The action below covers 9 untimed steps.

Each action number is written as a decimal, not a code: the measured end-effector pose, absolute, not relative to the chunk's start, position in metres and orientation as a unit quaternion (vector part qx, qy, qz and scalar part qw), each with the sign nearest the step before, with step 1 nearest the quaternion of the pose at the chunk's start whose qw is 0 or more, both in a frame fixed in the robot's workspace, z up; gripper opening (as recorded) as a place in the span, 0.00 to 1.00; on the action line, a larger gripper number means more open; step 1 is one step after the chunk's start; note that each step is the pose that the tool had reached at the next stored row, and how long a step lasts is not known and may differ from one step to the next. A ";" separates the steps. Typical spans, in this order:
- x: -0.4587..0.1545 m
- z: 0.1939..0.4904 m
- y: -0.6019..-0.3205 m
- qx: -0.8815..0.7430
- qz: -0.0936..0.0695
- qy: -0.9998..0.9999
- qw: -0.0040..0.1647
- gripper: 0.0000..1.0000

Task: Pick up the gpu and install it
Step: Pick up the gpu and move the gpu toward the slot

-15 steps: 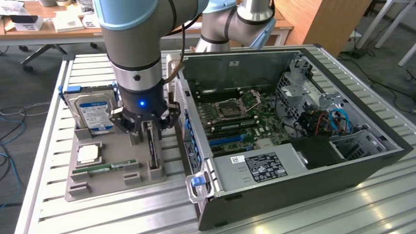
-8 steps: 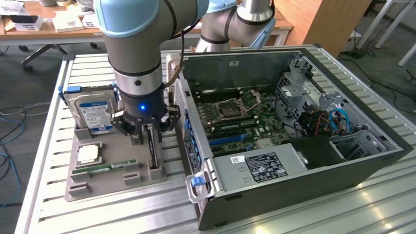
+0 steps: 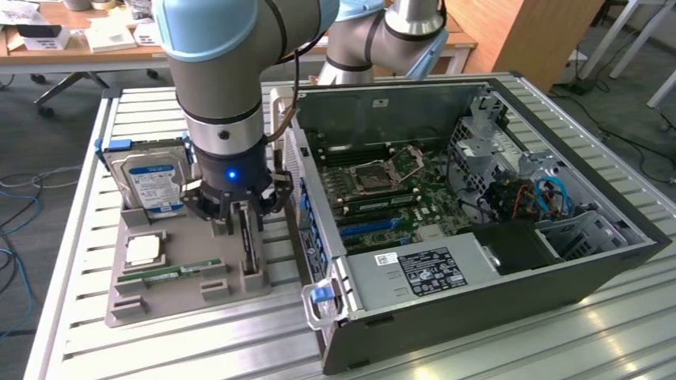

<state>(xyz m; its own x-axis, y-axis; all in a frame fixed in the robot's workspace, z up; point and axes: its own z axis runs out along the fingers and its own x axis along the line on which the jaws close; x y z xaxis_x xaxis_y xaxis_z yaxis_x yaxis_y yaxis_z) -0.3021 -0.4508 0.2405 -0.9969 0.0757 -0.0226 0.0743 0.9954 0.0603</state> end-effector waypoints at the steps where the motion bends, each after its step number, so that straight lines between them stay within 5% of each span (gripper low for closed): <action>1: -0.302 0.240 -0.451 0.037 0.030 0.999 0.012 0.47; 9: -0.302 0.235 -0.451 0.038 0.030 0.999 0.012 0.47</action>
<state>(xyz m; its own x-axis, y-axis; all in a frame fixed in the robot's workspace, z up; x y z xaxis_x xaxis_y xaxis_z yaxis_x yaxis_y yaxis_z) -0.3021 -0.4505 0.2348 -0.9969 0.0756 -0.0223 0.0742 0.9954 0.0599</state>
